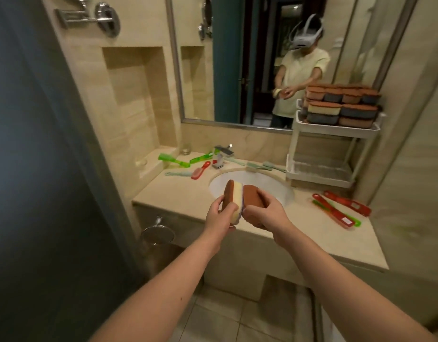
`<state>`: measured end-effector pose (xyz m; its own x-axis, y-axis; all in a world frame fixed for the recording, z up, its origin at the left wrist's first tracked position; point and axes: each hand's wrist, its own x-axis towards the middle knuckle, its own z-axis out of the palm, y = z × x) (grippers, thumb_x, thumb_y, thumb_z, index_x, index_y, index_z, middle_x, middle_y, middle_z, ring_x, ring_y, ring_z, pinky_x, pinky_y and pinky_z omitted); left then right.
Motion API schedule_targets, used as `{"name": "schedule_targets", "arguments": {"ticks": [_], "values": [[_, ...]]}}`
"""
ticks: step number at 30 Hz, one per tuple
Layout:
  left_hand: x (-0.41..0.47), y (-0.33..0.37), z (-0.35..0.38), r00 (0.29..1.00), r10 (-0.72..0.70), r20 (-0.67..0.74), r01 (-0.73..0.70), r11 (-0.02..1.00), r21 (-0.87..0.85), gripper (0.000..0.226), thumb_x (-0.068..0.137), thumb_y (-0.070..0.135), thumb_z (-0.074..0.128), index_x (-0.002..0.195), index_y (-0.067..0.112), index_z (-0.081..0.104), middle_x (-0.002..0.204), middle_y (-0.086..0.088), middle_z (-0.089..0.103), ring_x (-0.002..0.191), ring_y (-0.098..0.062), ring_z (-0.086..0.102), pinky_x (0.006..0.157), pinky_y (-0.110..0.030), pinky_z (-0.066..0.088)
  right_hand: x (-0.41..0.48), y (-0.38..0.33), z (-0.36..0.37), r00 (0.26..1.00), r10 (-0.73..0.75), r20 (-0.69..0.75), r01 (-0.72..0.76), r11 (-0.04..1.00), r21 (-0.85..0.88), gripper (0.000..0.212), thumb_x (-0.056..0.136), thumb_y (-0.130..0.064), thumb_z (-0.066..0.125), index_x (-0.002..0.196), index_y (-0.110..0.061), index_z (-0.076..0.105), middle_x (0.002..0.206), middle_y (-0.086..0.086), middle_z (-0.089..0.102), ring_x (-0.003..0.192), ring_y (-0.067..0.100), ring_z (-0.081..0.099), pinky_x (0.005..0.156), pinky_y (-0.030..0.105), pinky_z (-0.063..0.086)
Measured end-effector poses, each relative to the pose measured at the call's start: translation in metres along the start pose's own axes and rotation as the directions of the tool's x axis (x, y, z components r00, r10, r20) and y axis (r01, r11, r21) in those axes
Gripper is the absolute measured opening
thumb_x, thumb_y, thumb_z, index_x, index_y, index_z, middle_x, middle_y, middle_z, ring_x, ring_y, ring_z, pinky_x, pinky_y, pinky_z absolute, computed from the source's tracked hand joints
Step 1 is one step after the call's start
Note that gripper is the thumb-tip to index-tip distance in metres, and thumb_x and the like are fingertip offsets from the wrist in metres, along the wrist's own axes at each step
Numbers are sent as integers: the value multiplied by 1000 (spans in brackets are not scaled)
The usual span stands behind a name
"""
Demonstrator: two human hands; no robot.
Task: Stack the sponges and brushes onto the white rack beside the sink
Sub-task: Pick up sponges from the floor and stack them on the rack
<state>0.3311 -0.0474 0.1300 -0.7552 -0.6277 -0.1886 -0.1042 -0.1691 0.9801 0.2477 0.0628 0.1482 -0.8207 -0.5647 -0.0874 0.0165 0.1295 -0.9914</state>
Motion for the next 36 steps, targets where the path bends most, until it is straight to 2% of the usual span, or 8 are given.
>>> {"name": "schedule_targets", "arguments": {"ticks": [10,14,18,21,26,30,34,36], "values": [[138,58,87,951,28,309,-37,999,23,41,88,23,54,127,28,43,119,-3,55,97,-21,60,77,-34,57,105,-35,-70,937,-64,-344,62,998,-16,69,70,-18,76,129,-32,44,112,-9,51,95,8,56,58,15,51],[184,78,118,916,27,400,-42,999,30,36,88,22,51,122,28,40,111,-3,54,102,-25,59,75,-35,56,138,-47,-94,896,-62,-440,59,998,-19,72,69,-24,78,132,-30,42,116,-5,49,97,7,53,74,26,53],[212,91,152,866,27,499,-51,998,35,35,91,23,47,124,28,35,111,-3,52,104,-26,57,81,-40,56,159,-59,-120,867,-38,-497,35,999,-16,71,71,-22,76,132,-25,39,112,-5,51,96,9,55,68,25,50],[226,103,177,818,73,570,-110,993,31,40,90,25,47,125,28,29,111,-2,49,103,-23,55,75,-35,55,173,-71,-143,848,-35,-530,15,999,-42,68,73,-19,75,128,-25,36,106,-6,48,95,9,53,70,26,49],[250,134,226,786,83,613,-121,992,20,71,65,44,51,129,22,28,114,-6,50,104,-25,54,88,-45,53,207,-95,-187,813,-98,-574,46,993,-105,62,75,-17,73,124,-26,35,104,-9,45,92,6,50,64,25,45],[277,162,266,774,157,614,-199,980,0,76,67,48,50,134,21,28,113,-4,53,110,-27,54,99,-52,46,244,-120,-231,793,-143,-592,80,988,-132,58,75,-23,74,121,-24,38,105,-6,48,91,7,52,66,27,47],[310,189,308,743,278,610,-333,943,-24,58,76,38,58,126,23,33,113,0,53,108,-21,55,94,-44,49,281,-147,-279,796,-175,-579,90,981,-172,56,76,-30,74,119,-23,40,104,-6,49,91,9,53,63,28,44],[325,200,328,722,365,587,-431,902,-31,49,80,31,62,122,26,36,114,3,52,105,-13,54,83,-28,51,298,-159,-302,783,-196,-590,92,975,-201,53,75,-27,74,116,-22,41,102,-4,49,89,9,52,63,28,43]]}}
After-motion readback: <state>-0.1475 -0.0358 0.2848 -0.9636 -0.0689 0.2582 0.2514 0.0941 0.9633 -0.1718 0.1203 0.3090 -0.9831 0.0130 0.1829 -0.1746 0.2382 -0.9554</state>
